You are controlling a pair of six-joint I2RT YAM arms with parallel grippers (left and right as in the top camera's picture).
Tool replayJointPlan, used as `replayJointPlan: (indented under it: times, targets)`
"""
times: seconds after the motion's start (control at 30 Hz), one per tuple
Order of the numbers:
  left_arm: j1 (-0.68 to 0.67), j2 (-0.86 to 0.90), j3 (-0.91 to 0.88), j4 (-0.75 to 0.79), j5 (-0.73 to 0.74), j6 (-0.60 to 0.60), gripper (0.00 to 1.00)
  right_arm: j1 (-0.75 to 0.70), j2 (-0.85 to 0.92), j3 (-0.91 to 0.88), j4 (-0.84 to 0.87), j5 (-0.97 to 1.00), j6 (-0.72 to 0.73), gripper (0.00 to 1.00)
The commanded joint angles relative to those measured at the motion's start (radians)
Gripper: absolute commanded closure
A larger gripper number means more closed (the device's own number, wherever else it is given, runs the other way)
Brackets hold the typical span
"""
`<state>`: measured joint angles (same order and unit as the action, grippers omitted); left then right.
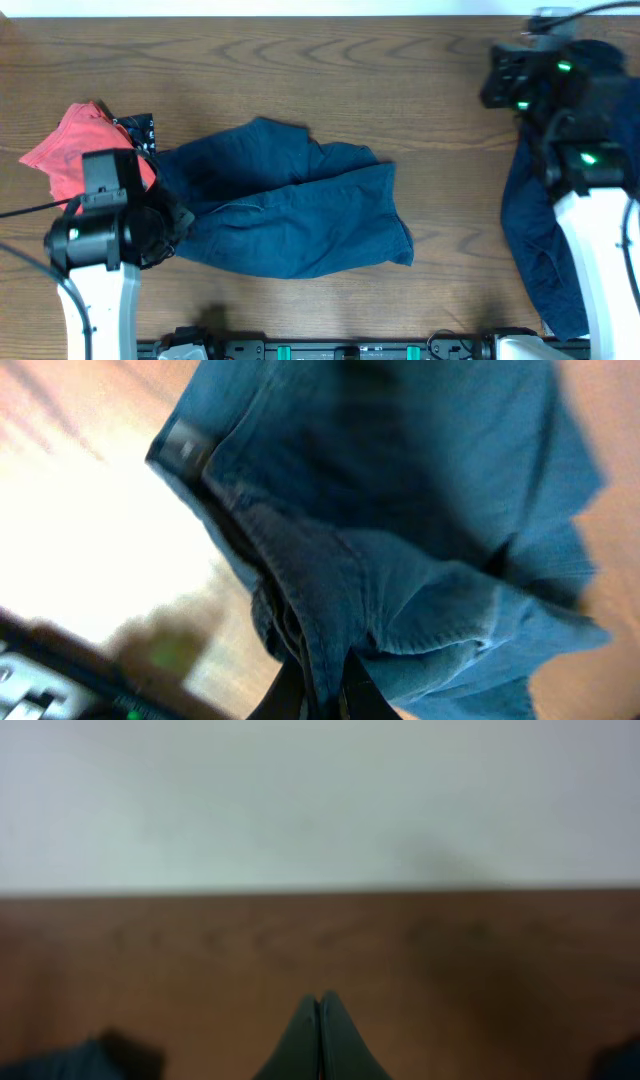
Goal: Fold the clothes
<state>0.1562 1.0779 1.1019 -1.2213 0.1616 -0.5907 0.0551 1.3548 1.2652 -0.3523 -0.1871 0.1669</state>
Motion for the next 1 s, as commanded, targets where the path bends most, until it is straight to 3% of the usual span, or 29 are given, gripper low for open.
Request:
replayJointPlan:
  times: [0.0, 0.13, 0.3, 0.37, 0.47, 0.57, 0.77, 0.97]
  targets:
    - [0.005, 0.034, 0.009, -0.064, -0.035, 0.001, 0.94, 0.053, 0.053, 0.003, -0.045, -0.011, 0.019, 0.99]
    - [0.005, 0.049, 0.009, -0.140, -0.022, 0.098, 0.94, 0.121, 0.137, 0.003, -0.100, -0.055, -0.022, 0.99]
    - [0.005, 0.049, 0.008, -0.196, 0.145, 0.370, 0.94, 0.220, 0.259, 0.008, -0.124, -0.112, -0.094, 0.92]
    - [0.005, 0.049, 0.008, -0.235, 0.175, 0.414, 0.94, 0.261, 0.312, 0.020, -0.130, -0.136, -0.126, 0.84]
    - [0.005, 0.049, 0.008, -0.297, 0.175, 0.464, 0.94, 0.322, 0.379, 0.031, -0.079, -0.153, -0.147, 0.54]
    - [0.004, 0.049, 0.008, -0.342, 0.195, 0.497, 0.94, 0.384, 0.437, 0.031, 0.027, -0.175, -0.146, 0.50]
    - [0.003, 0.049, 0.008, -0.356, 0.220, 0.518, 0.94, 0.520, 0.562, 0.031, 0.180, -0.230, -0.146, 0.29]
    - [0.003, 0.049, 0.008, -0.356, 0.220, 0.515, 0.94, 0.619, 0.691, 0.031, 0.288, -0.205, -0.145, 0.16]
